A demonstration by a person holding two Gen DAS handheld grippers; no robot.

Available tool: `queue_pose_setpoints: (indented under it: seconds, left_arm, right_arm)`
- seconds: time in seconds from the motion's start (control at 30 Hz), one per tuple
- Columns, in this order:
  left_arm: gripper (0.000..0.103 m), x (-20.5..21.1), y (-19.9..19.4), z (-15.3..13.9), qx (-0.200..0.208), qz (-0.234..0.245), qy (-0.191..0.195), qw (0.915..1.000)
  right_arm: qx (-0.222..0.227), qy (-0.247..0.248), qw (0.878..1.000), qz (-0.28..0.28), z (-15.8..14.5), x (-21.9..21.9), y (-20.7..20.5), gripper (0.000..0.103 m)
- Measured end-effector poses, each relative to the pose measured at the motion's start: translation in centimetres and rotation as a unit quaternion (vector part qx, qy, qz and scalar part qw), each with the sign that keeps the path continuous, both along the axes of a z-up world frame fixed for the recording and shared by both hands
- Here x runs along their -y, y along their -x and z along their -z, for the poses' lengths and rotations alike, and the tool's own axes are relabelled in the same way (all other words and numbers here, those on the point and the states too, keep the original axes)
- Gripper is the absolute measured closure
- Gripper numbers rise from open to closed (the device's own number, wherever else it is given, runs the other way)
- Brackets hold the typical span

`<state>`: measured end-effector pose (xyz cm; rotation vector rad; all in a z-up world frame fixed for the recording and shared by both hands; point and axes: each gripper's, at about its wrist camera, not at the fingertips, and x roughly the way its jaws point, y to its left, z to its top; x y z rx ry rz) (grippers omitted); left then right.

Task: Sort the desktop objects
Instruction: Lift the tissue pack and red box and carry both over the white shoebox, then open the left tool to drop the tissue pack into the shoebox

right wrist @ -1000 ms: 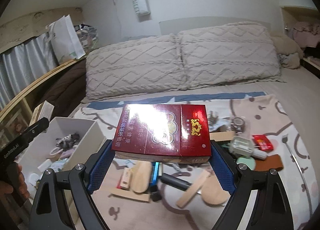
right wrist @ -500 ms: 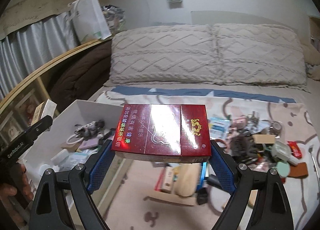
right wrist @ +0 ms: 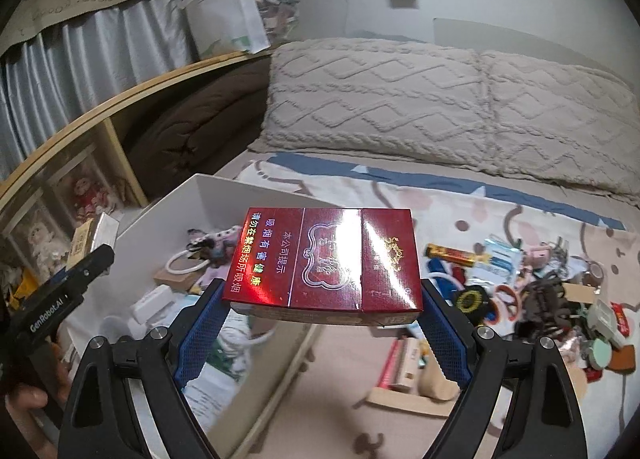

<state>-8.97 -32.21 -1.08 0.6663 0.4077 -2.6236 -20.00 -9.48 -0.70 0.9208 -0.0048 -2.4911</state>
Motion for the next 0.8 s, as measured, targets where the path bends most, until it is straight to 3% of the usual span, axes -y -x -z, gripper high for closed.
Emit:
queue_pose_setpoints:
  seconds: [0.1,0.33,0.8]
  left_arm:
    - [0.028,0.7,-0.6,0.1,-0.006,0.002,-0.019,0.9998]
    - [0.028,1.5,-2.2,0.9,0.02,-0.025,0.0,0.9995]
    - [0.028,1.1,-2.3,2.9,0.069,0.008,0.004,0.9976]
  right_arm:
    - [0.008,0.009,1.0,-0.014,0.1,1.5,-0.2,0.012]
    - [0.02,0.005,0.999,-0.043,0.8,4.7,-0.6,0.012]
    - [0.022,-0.003,0.998,-0.056,0.9,7.3,-1.3,0.012]
